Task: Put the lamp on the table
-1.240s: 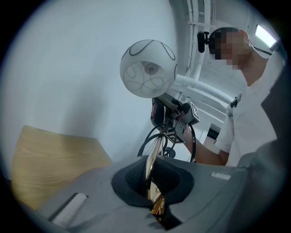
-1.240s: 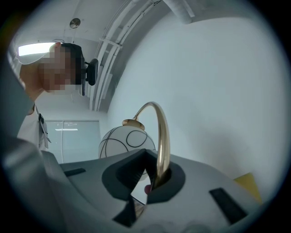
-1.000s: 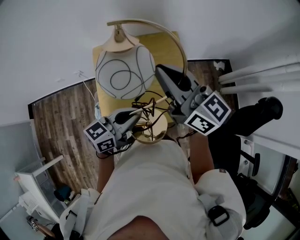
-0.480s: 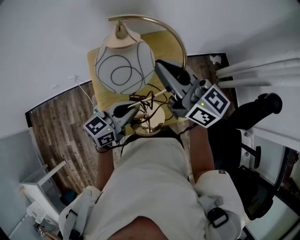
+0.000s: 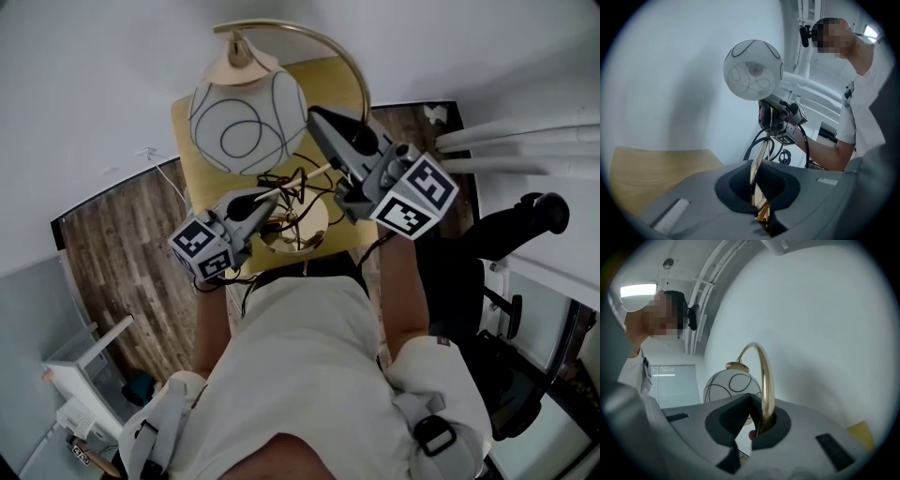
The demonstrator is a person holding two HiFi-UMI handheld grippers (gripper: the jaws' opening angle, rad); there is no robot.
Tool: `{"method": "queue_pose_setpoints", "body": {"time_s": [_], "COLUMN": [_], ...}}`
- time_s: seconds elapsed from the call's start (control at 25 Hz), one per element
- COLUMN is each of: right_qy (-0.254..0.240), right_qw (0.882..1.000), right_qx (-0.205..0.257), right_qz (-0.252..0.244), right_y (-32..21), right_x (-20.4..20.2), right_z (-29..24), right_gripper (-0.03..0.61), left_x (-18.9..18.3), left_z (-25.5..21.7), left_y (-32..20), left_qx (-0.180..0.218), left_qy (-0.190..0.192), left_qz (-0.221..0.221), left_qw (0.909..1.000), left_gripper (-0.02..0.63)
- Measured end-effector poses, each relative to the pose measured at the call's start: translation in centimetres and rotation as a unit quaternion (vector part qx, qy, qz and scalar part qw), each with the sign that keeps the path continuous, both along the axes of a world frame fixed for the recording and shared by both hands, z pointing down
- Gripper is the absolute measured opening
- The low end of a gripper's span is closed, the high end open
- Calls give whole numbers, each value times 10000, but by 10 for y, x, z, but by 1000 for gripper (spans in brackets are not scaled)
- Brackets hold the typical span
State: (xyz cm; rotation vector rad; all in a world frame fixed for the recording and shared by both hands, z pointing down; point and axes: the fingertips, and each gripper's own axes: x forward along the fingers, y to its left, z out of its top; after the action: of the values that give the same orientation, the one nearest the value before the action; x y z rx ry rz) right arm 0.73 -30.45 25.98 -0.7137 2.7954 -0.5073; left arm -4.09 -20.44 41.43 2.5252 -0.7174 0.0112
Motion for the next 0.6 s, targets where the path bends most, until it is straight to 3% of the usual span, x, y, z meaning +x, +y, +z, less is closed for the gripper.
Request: {"method": "queue_pose_setpoints", "body": {"time_s": [0.6], "right_qy": [-40], "right_qw": [9996], "right_qx": [-19], "right_qz": [-293], "right_y": [-69], "right_x": [9], "right_z": [25], "right_gripper": [1], "left_x": [14], "left_z": [32], "left_y": [-77], "left_qx": [288], "left_qy": [-95], "left_qz": [-219], "left_qw": [9993], "left_gripper": [2]}}
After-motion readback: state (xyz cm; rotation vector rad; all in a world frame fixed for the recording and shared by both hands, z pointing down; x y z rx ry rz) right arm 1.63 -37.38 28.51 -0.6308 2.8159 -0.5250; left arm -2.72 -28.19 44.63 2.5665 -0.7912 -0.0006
